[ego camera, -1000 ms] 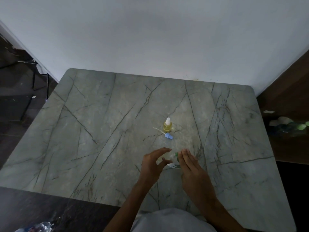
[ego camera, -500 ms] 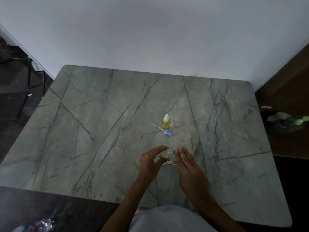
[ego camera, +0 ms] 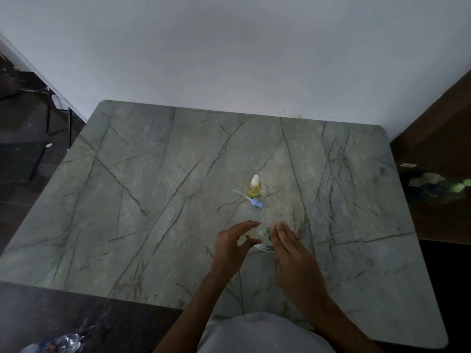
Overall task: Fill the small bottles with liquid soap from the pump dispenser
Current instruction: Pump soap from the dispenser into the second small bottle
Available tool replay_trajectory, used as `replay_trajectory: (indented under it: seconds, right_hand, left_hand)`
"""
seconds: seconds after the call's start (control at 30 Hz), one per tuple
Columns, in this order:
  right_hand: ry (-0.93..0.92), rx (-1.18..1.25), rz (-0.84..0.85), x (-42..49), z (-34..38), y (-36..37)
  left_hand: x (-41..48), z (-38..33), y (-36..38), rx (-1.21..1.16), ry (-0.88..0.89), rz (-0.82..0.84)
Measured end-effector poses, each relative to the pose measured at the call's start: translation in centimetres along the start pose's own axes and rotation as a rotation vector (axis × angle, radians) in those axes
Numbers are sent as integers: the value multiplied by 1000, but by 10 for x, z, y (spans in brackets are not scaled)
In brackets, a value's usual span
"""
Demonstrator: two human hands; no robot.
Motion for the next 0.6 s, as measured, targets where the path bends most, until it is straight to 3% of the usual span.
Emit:
replay_trajectory:
  seconds: [0.6]
  right_hand:
    - [14,-36,-9,-2,-1,3]
  left_hand:
    - [-1,0,2,-21,-3,-6]
Point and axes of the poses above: each hand's wrist, its own x-axis towards the middle knuckle, its own y-axis out of the palm, z = x × y, the point moved 2 cm from there along x, towards the middle knuckle, and after that the axes turned 15 degrees about -y, right-handed, at the moved point
